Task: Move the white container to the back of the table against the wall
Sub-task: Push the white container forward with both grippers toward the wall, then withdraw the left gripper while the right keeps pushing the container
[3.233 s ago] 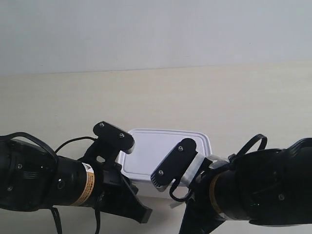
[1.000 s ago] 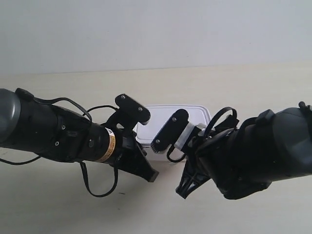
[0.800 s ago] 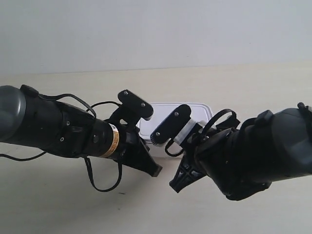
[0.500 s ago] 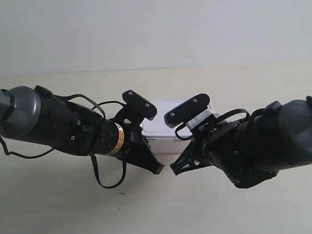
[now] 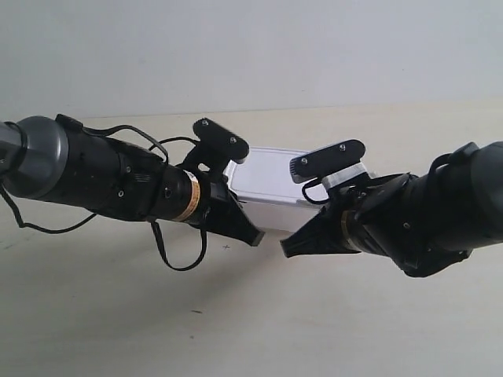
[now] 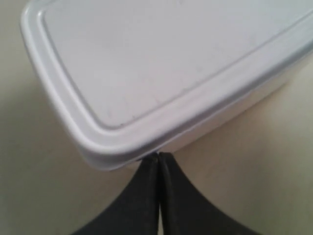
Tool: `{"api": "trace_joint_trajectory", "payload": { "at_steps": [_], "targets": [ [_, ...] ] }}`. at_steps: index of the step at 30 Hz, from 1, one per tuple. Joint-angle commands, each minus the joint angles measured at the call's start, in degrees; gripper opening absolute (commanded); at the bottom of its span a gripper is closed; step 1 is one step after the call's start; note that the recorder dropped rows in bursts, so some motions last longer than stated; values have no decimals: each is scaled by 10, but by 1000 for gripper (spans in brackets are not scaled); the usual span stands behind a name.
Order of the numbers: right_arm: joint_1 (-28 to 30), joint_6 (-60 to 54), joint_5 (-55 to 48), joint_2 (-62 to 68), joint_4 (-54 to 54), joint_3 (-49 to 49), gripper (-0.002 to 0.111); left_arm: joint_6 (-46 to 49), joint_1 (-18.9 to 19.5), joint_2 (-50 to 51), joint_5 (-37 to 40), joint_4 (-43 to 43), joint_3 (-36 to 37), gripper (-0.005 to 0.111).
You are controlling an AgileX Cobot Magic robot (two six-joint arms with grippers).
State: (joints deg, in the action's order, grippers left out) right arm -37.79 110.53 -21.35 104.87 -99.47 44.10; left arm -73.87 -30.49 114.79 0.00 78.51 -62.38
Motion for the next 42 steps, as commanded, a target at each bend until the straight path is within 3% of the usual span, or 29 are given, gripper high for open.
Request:
{"api": "trace_joint_trajectory", "payload": {
  "at_steps": [1, 22, 33, 42],
  "targets": [
    [16, 5, 6, 0, -5, 3, 0, 0, 7, 16, 0, 3, -15, 0],
    [19, -26, 14, 106, -5, 109, 0, 2, 8, 47, 6, 25, -84, 0],
    [66, -40, 48, 132, -5, 154, 0, 2, 8, 79, 23, 60, -118, 0],
    [73, -60, 54, 155, -5, 202, 0, 2, 8, 79, 97, 80, -119, 0]
  ]
}}
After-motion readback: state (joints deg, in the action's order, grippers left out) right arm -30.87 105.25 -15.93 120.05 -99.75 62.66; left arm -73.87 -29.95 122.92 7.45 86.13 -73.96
